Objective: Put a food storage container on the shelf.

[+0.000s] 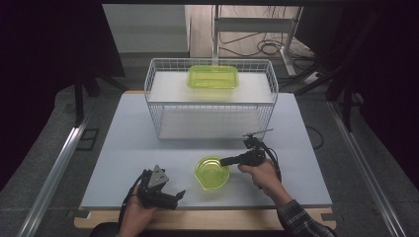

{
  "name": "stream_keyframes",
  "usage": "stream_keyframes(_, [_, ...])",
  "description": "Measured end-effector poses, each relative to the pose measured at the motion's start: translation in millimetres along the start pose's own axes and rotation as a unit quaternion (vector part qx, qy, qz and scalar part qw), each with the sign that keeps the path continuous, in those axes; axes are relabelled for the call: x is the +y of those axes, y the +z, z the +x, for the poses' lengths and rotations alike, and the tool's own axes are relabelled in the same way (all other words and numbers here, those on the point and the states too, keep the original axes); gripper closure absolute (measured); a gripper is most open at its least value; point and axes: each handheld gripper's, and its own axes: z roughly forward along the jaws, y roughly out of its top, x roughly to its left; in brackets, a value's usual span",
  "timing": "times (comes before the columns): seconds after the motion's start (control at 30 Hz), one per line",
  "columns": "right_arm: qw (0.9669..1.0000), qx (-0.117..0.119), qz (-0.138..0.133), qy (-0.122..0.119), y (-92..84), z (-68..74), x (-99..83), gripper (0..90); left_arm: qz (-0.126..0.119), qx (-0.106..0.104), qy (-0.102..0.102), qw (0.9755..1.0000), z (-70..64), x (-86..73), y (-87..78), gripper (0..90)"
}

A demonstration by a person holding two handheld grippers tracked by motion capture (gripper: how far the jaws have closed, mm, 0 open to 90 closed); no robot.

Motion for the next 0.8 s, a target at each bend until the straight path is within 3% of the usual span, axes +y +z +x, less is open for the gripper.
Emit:
stream_keyframes(0.2, [0.9997, 0.006, -0.023, -0.002, -10.6, 8.8, 3.1, 81.3, -0.002, 0.0, -0.001, 1.0, 0.5, 0.1, -0.9, 0.6])
stream_keyframes(0.43, [0.9987, 0.011, -0.05, -0.008, -25.6, 18.5, 7.2, 81.3, -0.02, -0.003, -0.015, 0.9997, 3.8, -0.1, -4.3, 0.6])
stream_keyframes(0.8, [0.9964, 0.02, -0.082, -0.007, -46.9, 27.5, 16.0, 81.3, -0.019, -0.002, -0.012, 0.9997, 4.0, 0.0, -4.0, 0.5])
